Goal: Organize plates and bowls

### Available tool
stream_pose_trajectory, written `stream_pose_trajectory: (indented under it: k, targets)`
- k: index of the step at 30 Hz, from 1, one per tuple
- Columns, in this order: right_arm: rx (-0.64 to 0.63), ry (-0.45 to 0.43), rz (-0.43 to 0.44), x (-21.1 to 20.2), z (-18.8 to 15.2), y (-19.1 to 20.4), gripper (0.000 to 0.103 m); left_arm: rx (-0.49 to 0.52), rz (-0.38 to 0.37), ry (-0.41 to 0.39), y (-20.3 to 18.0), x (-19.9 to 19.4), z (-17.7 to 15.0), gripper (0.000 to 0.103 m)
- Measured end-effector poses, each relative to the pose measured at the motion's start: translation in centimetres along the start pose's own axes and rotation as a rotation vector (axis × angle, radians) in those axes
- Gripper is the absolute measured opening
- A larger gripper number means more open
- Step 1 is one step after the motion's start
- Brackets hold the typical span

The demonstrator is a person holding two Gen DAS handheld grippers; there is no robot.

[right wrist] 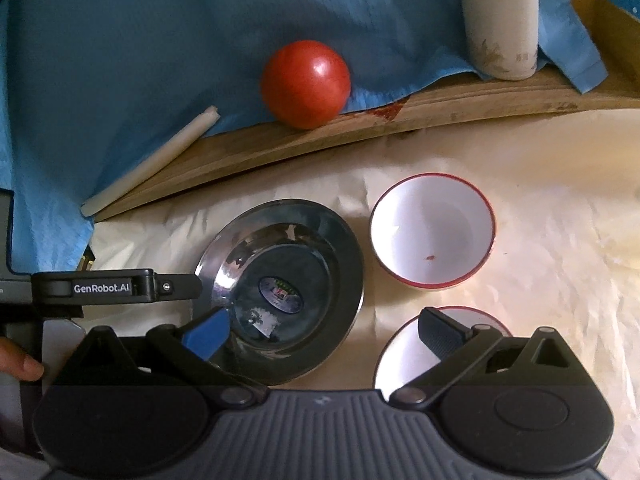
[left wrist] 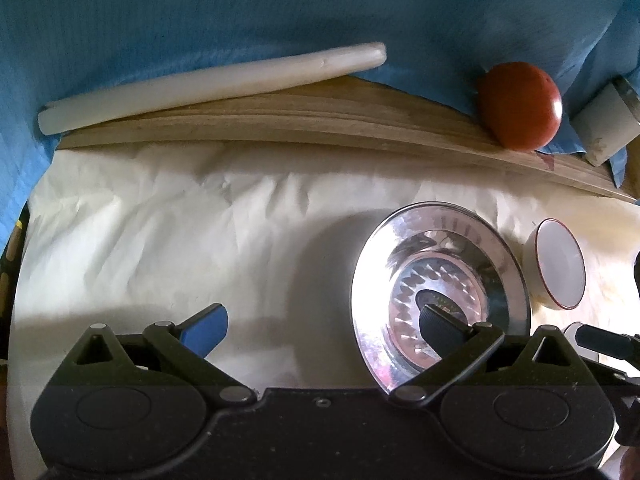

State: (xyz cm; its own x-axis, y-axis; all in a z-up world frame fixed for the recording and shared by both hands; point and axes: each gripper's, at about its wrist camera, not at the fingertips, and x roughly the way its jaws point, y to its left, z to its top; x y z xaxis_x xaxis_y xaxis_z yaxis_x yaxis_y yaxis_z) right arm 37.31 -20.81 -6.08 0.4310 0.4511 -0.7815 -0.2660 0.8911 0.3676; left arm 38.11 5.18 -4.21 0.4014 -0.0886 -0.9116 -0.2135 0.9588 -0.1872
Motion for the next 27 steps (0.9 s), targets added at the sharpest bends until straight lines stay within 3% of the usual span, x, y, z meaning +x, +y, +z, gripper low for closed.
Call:
stream_pose_trajectory:
  k: [15,27]
  targets:
    - [0.018,0.031,0.080,2.2,0.9,-0.1,0.102,-0.028,-0.067,0.019,0.1,0.4,0.4,0.100]
    - [0.042,0.047,0.077,3.3,1.2,-0.4,0.084,-0.037,-0.106,0.036,0.1,1.2,0.2,0.077]
